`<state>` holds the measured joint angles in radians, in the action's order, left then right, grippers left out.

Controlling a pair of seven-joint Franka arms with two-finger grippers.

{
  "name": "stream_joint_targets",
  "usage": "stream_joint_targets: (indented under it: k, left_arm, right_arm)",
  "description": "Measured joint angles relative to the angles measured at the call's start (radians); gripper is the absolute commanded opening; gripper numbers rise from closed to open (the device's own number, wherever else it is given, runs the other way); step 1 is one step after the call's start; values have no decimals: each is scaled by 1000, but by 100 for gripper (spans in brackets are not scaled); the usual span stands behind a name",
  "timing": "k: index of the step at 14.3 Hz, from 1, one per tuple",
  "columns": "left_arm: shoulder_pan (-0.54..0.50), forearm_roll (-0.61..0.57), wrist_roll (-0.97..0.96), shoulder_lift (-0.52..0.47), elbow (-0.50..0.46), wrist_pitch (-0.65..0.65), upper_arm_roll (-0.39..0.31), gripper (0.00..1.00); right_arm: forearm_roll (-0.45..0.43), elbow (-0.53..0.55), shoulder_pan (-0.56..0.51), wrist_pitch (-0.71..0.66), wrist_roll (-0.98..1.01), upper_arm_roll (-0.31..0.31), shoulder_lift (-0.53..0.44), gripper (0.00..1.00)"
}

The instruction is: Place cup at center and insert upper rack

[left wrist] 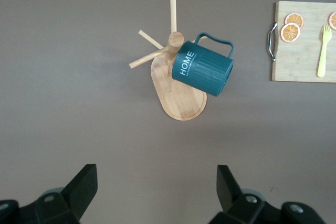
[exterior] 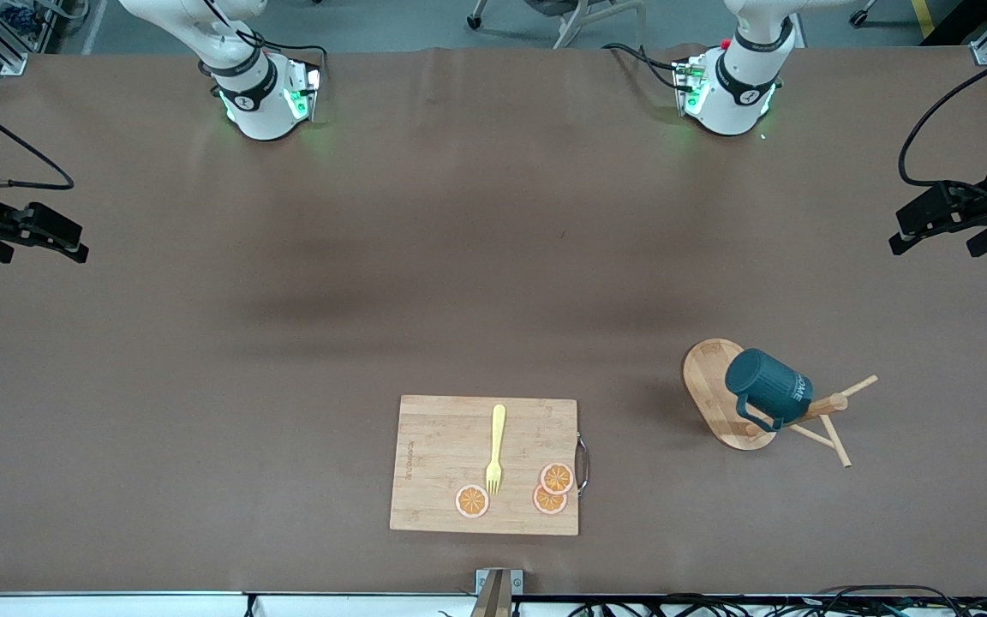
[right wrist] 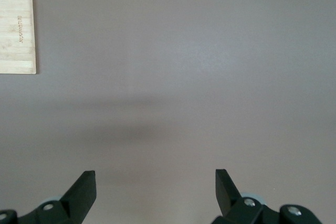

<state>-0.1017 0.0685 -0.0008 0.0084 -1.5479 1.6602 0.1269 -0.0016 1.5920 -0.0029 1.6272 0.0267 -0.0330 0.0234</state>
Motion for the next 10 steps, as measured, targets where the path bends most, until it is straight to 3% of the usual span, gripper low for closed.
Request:
stream_joint_targets:
  k: [10]
  left_arm:
    - [0,0,0,-7,23,-2,-1,100]
  right_arm:
    - [0,0,0,0,0,0,0,100]
